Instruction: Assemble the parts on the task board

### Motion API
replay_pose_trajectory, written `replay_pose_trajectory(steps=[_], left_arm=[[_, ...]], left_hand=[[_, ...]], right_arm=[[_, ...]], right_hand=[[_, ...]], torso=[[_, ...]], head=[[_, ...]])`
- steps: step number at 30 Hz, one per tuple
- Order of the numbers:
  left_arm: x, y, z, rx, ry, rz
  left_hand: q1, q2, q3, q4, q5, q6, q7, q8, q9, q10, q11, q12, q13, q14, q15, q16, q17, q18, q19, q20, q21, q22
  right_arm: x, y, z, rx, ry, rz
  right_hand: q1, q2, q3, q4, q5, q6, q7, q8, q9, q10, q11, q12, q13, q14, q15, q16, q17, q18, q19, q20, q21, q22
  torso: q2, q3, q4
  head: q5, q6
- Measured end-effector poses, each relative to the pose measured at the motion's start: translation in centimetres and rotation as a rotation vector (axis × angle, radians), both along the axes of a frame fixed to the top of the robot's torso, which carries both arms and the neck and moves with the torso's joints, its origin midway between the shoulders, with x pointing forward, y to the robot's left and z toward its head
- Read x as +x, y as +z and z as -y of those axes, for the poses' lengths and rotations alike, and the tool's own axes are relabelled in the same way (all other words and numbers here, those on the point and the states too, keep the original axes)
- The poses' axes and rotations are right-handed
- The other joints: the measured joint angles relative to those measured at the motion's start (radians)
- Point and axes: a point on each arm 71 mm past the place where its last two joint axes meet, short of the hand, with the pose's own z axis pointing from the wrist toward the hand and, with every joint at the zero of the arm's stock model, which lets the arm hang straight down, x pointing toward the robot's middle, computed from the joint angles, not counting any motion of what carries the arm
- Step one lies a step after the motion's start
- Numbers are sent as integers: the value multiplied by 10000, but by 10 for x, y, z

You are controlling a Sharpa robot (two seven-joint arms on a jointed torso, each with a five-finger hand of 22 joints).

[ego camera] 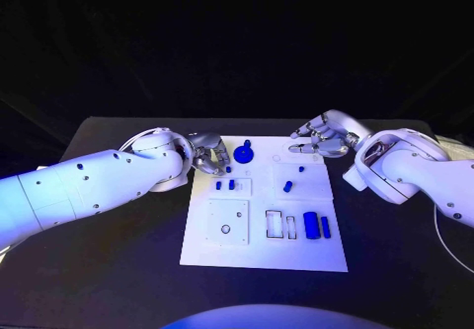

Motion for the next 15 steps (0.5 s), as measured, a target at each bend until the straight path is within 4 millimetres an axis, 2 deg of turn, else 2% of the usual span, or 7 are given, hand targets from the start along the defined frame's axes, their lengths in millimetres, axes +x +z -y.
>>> replay_pose_trajectory(steps=[4,7,9,10,12,13,15], left_arm=[[0,0,-16,-43,310,-99],[1,2,-28,-233,585,-195],[2,4,-35,-637,844,-310],[2,5,-38,-872,957,-364],[3,7,-45,-1678,1230,-523],[3,8,-48,-2101,1340,-599],[2,10,-53,-3214,1543,-788]], left_hand=[[0,0,31,-30,0,0,0,65,0,-1,1,17,0,0,0,0,0,0,0,0,-42,-2],[62,62,73,-73,0,143,13,180,1,88,-4,173,11,0,0,-6,-16,0,0,0,-42,12],[168,121,142,-142,0,380,8,316,17,274,-26,296,34,0,0,-194,-304,1,-51,51,-273,-152],[216,134,174,-173,0,494,17,389,35,340,-31,362,47,0,0,-264,-416,1,-87,57,-359,-220],[315,232,330,-212,0,633,57,511,66,416,-52,452,57,-194,31,-632,-984,241,-351,30,-880,-621],[353,271,416,-217,0,666,90,551,66,416,-52,452,53,-468,37,-1012,-1551,321,-619,38,-1416,-1030],[373,291,538,-251,0,684,107,590,63,407,-44,567,32,-1188,60,-1977,-2905,622,-1327,43,-2744,-1989]], right_arm=[[2,-1,4,-71,-114,1],[4,-2,7,-184,-199,27],[6,-3,9,-342,-232,100],[6,-3,9,-427,-235,143],[7,-4,10,-700,-214,275],[8,-4,11,-840,-192,344],[8,-5,11,-1211,-117,519]], right_hand=[[33,33,-15,-15,33,-1,-1,0,6,-107,9,-251,-161,0,0,-120,6,1,-96,-16,-98,0],[308,248,-24,-31,40,-28,17,0,5,-1323,81,-3041,-2209,0,0,-624,-436,1,-333,-45,-312,-1],[677,301,142,-109,30,56,-11,-1,17,-2014,77,-4432,-3333,0,0,-1024,-880,1,-405,-27,-415,-1],[879,292,282,-105,-44,140,20,0,17,-2057,86,-5121,-4025,0,0,-1221,-1093,0,-431,-2,-466,-1],[1343,299,625,-185,-118,228,24,0,34,-2301,153,-6333,-5176,0,0,-1476,-1378,1,-430,-2,-474,-2],[1503,300,769,-235,-118,248,6,0,37,-2431,185,-6692,-5535,0,0,-1510,-1419,87,-430,-2,-474,-2],[1705,176,1158,-293,-118,429,-28,0,42,-2463,179,-7405,-6459,0,0,-1555,-1504,158,-430,-2,-474,-2]], torso=[[-17,0,15],[-32,-1,28],[-44,-7,40],[-48,-6,44],[-54,-12,51],[-54,-12,50],[-54,-12,47]], head=[[-16,26],[-23,38],[-46,48],[-58,53],[-76,76],[-79,86],[-101,116]])
